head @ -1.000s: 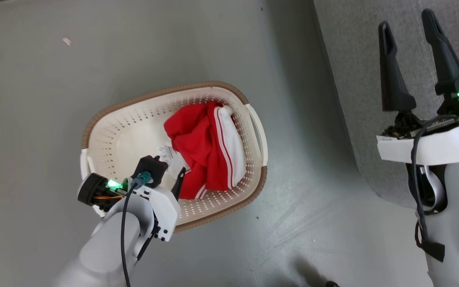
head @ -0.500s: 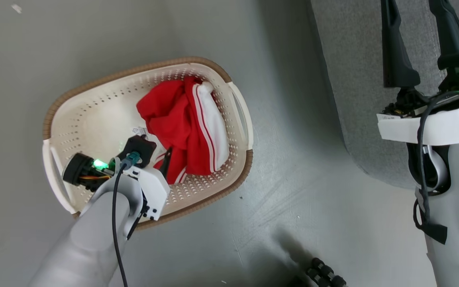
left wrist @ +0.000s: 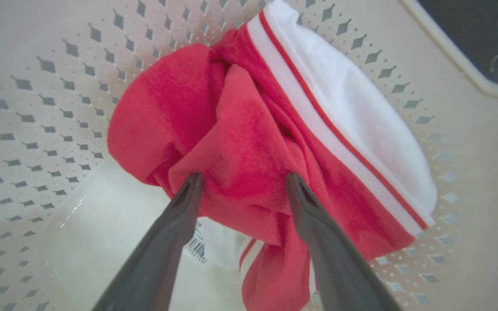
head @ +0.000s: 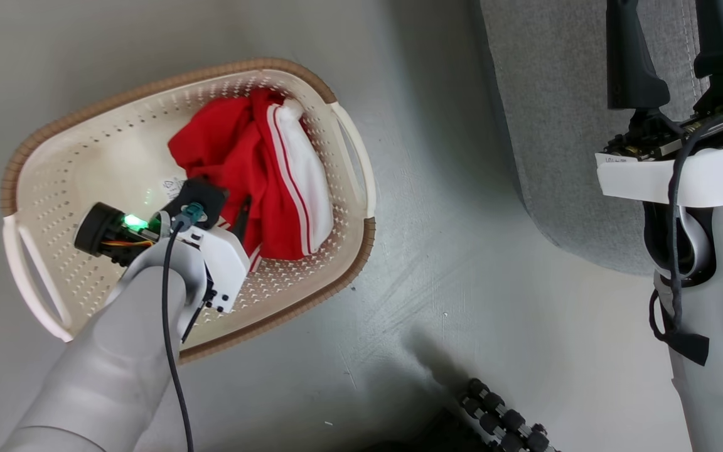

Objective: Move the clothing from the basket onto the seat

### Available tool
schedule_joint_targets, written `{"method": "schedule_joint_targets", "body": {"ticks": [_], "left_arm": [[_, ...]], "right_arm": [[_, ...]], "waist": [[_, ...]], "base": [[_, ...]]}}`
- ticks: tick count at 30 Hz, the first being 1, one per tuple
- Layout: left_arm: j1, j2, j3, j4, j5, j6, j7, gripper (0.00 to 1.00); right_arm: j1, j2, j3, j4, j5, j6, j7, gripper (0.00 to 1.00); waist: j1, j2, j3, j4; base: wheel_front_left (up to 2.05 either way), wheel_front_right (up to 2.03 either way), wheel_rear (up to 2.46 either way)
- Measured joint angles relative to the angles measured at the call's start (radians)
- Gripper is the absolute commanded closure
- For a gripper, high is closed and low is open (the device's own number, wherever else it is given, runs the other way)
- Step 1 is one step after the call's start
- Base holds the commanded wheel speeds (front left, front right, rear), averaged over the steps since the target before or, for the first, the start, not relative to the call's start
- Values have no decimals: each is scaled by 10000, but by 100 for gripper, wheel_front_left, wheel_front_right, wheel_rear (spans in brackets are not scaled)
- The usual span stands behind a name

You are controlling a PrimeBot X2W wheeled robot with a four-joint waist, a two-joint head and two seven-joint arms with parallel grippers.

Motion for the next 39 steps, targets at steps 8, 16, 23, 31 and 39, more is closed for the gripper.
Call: {"method": "schedule_joint_targets", "body": {"ticks": [8,16,23,31,39], "left_arm": [[-483,84,75,433,4,13,-46,0],[-712,69,-35,788,144,-12,-96,100],[-777,-13,71,832,46,-194,-566,100],[-819,-13,290,811,-134,-311,-968,100],[-805,-15,330,479,-196,-449,-1312,100]], "right_arm": [[-244,0,35,-44,75,0,-6,0],[-437,0,31,-67,180,0,-6,0],[-630,0,-23,56,174,2,-8,0],[-834,0,-23,267,174,2,-8,0],[-835,-2,-105,587,150,2,-8,0]], "waist": [[0,0,432,-257],[0,0,724,-356],[0,0,731,-222],[0,0,549,39],[0,0,196,339]], "base": [[0,0,0],[0,0,0],[0,0,0],[0,0,0],[0,0,0]]}}
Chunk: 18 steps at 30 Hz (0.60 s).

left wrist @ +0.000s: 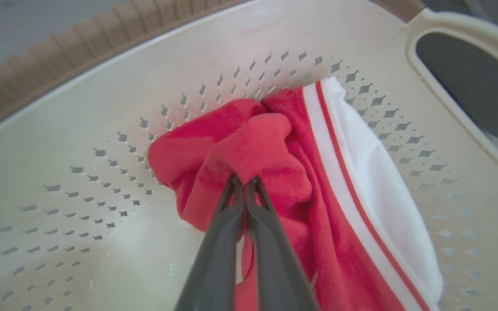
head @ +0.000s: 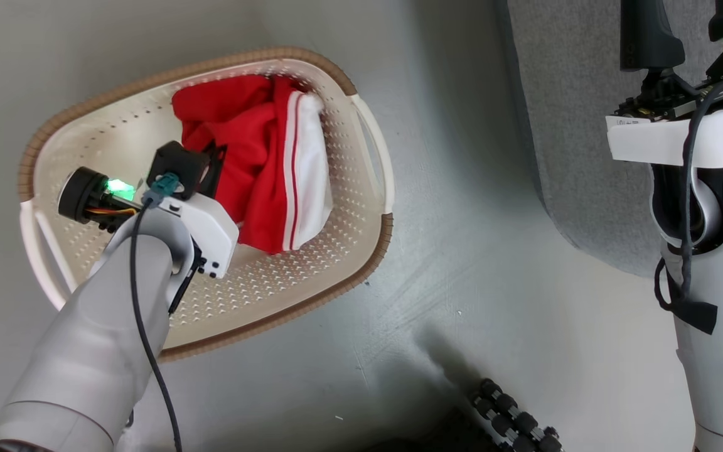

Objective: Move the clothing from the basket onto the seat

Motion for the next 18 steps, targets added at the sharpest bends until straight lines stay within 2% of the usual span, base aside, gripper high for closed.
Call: {"method": "schedule_joint_targets", "body": {"ticks": [18], "left_arm": [[581,763,558,-1808,-96,23,-184,100]], "right_arm": [[519,-10,-230,949,-721,0,0,0]], "waist": [[0,0,-1428,780]], "base": [[0,0,0]]}}
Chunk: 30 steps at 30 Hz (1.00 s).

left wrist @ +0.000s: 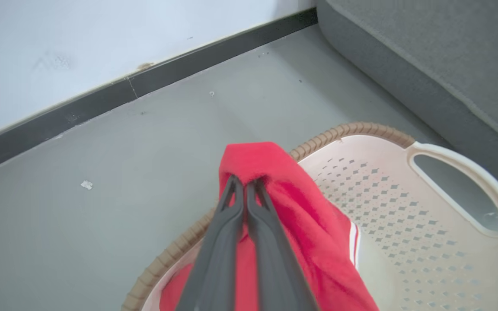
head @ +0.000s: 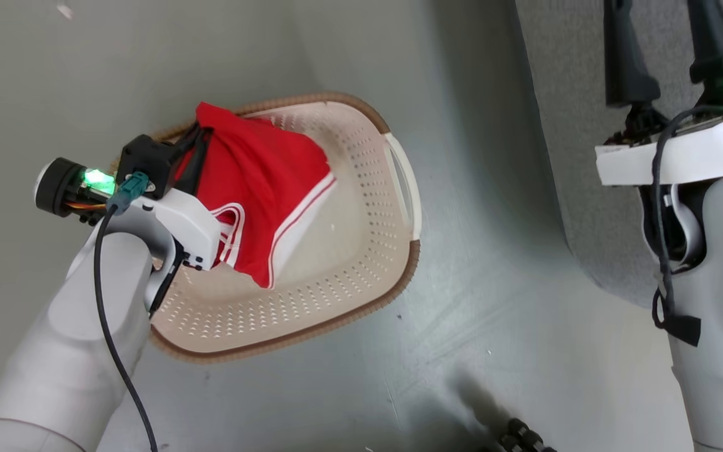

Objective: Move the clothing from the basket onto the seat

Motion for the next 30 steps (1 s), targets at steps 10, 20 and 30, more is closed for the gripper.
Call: {"method": "schedule_joint_targets", "body": {"ticks": [10,20,30], "left_arm": [[256,374,345,-1480,-29,-17,-2,100],[450,690,401,-2410,-176,-284,-4,100],[456,698,226,-3118,-487,-679,36,100]], "right_arm": [[470,-4,-13,454,-268,-2,0,0],[974,-15,59,826,-491,-2,0,0],[1443,-401,642,1241,-621,-2,0,0]], "waist": [[0,0,-946,447],[0,0,-2080,919],[0,0,-3272,1290]], "base": [[0,0,0],[0,0,0],[0,0,0]]}}
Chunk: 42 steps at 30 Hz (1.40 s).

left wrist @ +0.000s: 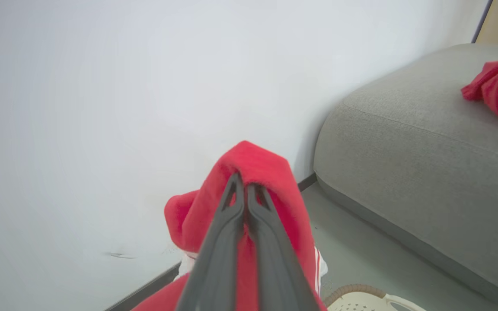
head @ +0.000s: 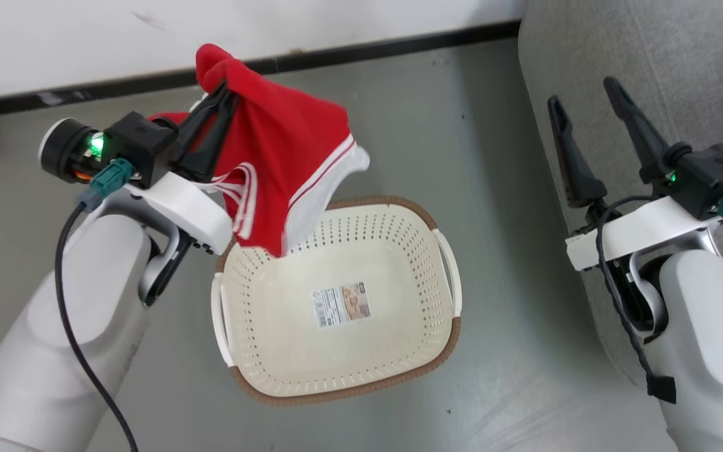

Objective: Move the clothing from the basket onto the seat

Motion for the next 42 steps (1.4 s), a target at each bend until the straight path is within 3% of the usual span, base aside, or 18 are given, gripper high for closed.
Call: {"method": "schedule_joint_targets", "body": {"ticks": [15,23,36,42], "left_arm": [[195,-268,-598,-965,-752,-313,965,100],[200,-380,-1068,-1615,-911,-339,1317,100],[365,-508,-1434,-2514,-1361,-399,1615,100],[393,-587,-1716,-2874,-1511,-405,1843,100]], "right_arm": [[877,-694,1041,658,4,0,0,0],[1042,-1283,2090,1070,65,2,2,0],[1131,-2061,3287,1937,1411,2,2,0],[739,-2681,4399,2253,1900,2,104,0]], "waist": [[0,0,-1928,416],[0,0,-2809,630],[-1,0,-3937,1006],[0,0,-4301,1176]], "base": [[0,0,0],[0,0,0],[0,0,0],[0,0,0]]}}
